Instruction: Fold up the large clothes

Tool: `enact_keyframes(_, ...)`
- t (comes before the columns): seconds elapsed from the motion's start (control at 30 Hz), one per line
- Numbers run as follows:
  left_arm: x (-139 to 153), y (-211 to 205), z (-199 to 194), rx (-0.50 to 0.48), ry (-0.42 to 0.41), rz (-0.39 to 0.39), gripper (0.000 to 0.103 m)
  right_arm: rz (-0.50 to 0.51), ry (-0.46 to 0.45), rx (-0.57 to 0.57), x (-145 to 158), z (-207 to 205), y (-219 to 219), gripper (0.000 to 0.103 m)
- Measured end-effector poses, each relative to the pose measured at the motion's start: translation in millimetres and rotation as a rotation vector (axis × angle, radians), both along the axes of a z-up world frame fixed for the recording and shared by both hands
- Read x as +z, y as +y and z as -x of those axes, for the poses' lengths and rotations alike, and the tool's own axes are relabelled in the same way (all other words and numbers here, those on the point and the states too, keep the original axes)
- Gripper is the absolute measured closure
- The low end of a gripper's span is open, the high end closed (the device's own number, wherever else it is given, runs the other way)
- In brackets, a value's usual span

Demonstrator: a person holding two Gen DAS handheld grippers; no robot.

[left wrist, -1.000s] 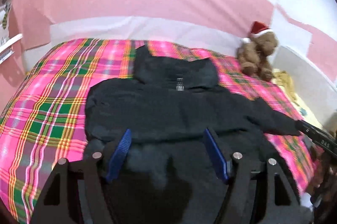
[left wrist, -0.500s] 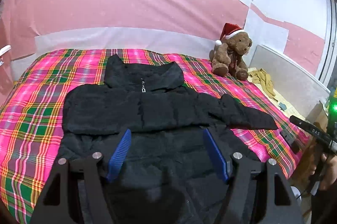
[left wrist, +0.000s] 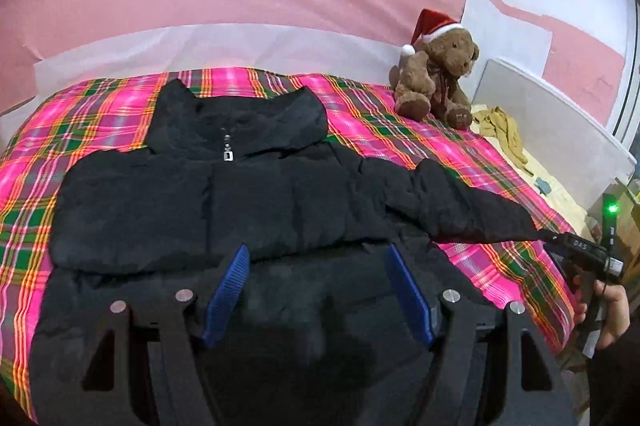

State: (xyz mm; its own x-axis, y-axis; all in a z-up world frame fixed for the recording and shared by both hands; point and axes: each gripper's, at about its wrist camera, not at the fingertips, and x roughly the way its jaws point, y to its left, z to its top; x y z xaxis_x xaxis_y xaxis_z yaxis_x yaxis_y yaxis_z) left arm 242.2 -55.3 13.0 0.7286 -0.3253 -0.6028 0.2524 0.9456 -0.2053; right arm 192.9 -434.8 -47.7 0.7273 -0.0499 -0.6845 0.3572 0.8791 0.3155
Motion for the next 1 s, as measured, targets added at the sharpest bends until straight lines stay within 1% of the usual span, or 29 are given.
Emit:
enact_keyframes(0.1, -3.5, -8.4, -16.3, -0.004, -0.001, -0.03, 0.03, -0.073, 0.046, -0.04, -29.3, -21.1, -28.6, 0.036)
enact_keyframes(0.2, -8.5, -10.2, -31.1, 0.001, 0.007, -0.039, 0.03, -0.147, 0.062, -0.075, -54.1, -37.2, -51.5, 0.036)
enact_keyframes(0.27, -12.3, -8.8, -37.8, 0.007, 0.014, -0.04, 0.03, -0.172, -0.003, -0.092, -56.3, -42.6, -64.5, 0.036)
enact_keyframes(0.37, -18.1, -5.7, -44.5, 0.017, 0.025, -0.04, 0.03, -0.222, -0.039, -0.131, -57.7, -51.4, -80.7, 0.035)
enact_keyframes(0.47, -22.3, -1.7, -47.8, 0.026, 0.039, -0.032, 0.03, -0.244, -0.074, -0.166, -59.6, -57.2, -91.4, 0.036)
enact_keyframes(0.5, -23.4, -0.5, -48.1, 0.027, 0.043, -0.031, 0.03, -0.248, -0.077, -0.175, -59.4, -58.6, -92.9, 0.045)
enact_keyframes(0.53, -23.9, 0.8, -48.5, 0.03, 0.046, -0.032, 0.03, -0.237, -0.07, -0.187, -58.4, -59.5, -92.8, 0.057)
enact_keyframes(0.57, -24.1, 2.5, -48.8, 0.033, 0.048, -0.031, 0.03, -0.207, -0.052, -0.203, -56.8, -59.5, -92.2, 0.08)
enact_keyframes(0.6, -23.5, 4.7, -47.6, 0.037, 0.049, -0.027, 0.03, -0.2, -0.044, -0.198, -55.8, -58.9, -92.2, 0.089)
enact_keyframes(0.63, -22.4, 5.8, -47.7, 0.041, 0.049, -0.024, 0.03, -0.208, -0.045, -0.194, -54.3, -56.8, -92.1, 0.091)
enact_keyframes(0.77, -14.7, 14.4, -40.3, 0.058, 0.037, -0.018, 0.03, -0.163, -0.087, -0.186, -26.7, -39.6, -79.7, 0.094)
enact_keyframes(0.9, -4.0, 22.1, -27.3, 0.064, 0.021, -0.003, 0.03, -0.116, -0.148, -0.156, 12.0, -18.6, -53.6, 0.094)
enact_keyframes(1.0, 6.5, 29.4, -13.6, 0.066, 0.005, 0.014, 0.03, -0.078, -0.198, -0.121, 47.1, -6.3, -26.9, 0.094)
